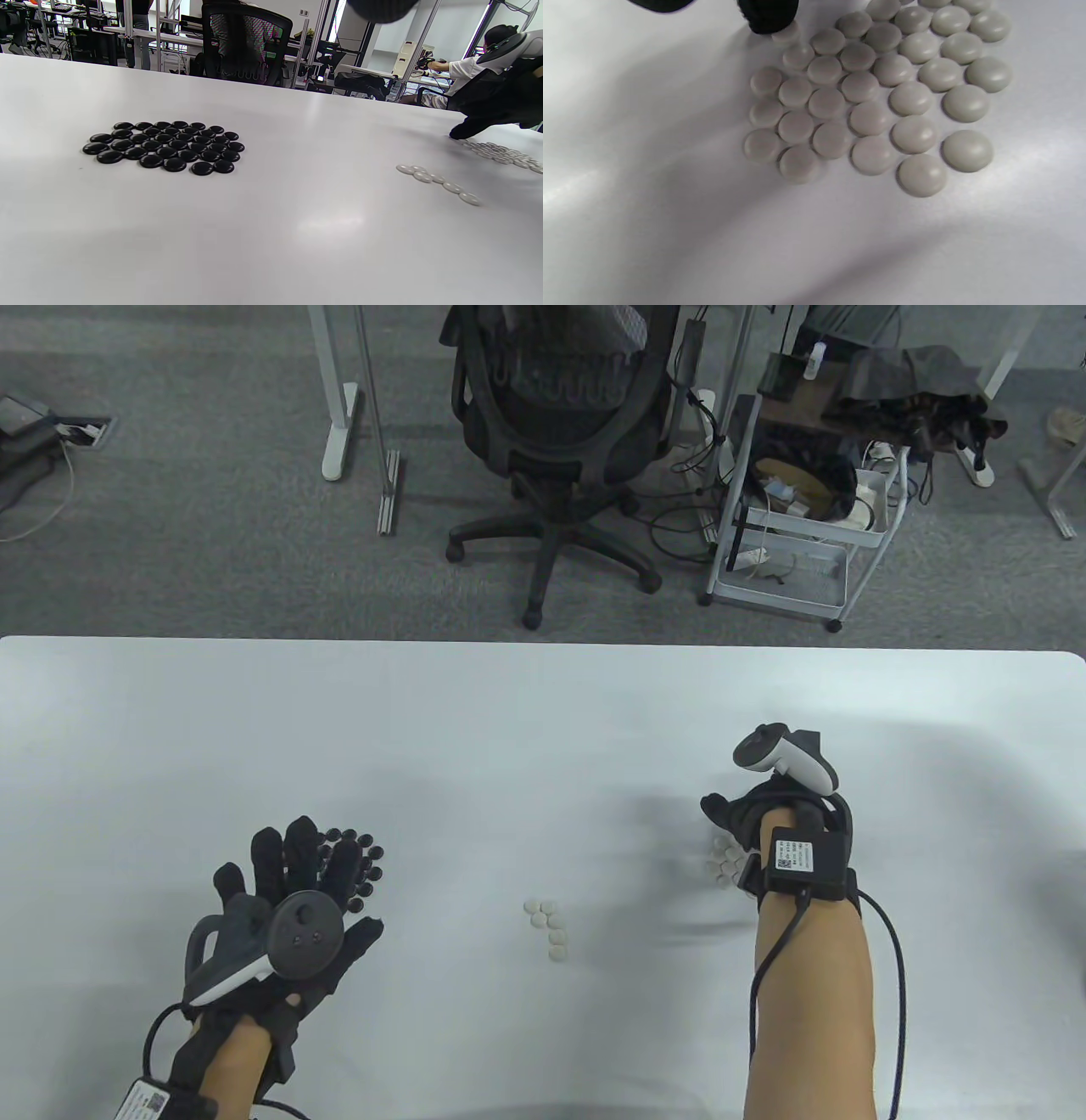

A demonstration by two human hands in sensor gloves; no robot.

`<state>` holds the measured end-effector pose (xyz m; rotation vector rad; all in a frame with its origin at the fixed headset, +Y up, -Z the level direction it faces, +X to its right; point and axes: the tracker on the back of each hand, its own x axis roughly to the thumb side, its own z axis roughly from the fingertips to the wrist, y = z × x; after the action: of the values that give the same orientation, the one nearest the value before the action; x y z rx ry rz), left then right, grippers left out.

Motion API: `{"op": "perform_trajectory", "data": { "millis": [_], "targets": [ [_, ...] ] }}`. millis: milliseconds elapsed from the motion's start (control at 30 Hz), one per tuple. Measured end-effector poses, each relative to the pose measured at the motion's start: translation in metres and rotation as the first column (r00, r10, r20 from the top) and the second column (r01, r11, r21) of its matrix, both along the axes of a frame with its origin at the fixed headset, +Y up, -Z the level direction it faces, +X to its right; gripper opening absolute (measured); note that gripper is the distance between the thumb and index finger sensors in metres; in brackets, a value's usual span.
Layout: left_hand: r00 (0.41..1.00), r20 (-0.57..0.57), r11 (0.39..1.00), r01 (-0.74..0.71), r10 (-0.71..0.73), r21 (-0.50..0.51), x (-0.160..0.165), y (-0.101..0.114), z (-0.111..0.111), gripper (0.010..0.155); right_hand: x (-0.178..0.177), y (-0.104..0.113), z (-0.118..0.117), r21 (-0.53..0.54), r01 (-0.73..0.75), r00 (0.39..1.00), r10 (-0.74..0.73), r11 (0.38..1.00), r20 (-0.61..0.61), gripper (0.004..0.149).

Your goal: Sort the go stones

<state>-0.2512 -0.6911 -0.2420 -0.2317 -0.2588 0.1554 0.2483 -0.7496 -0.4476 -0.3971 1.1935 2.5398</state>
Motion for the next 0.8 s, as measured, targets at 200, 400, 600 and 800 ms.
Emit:
{"op": "perform_trajectory", "data": {
  "millis": [200, 400, 600, 800],
  "targets": [
    [1.0, 0.004, 1.0, -0.003, 0.003, 0.002, 0.0, 0.0, 0.0, 0.076, 0.0, 0.008, 0.004, 0.003, 0.003, 1.0, -0.003, 1.0, -0.01, 0.069],
    [1.0, 0.007, 1.0, -0.004, 0.004, 0.009, 0.001, 0.0, 0.0, 0.076, -0.056, 0.037, 0.014, 0.036, 0.05, 0.956, -0.037, 0.998, -0.292, 0.065],
    [1.0, 0.003, 1.0, -0.002, 0.002, 0.006, 0.001, 0.0, 0.001, 0.076, -0.149, 0.035, 0.07, -0.011, 0.111, 0.738, -0.09, 0.994, -0.669, 0.063],
    [1.0, 0.002, 1.0, -0.005, 0.005, 0.008, 0.001, 0.0, 0.002, 0.076, -0.198, 0.022, 0.099, -0.047, 0.156, 0.603, -0.133, 0.987, -0.787, 0.063]
  ]
}}
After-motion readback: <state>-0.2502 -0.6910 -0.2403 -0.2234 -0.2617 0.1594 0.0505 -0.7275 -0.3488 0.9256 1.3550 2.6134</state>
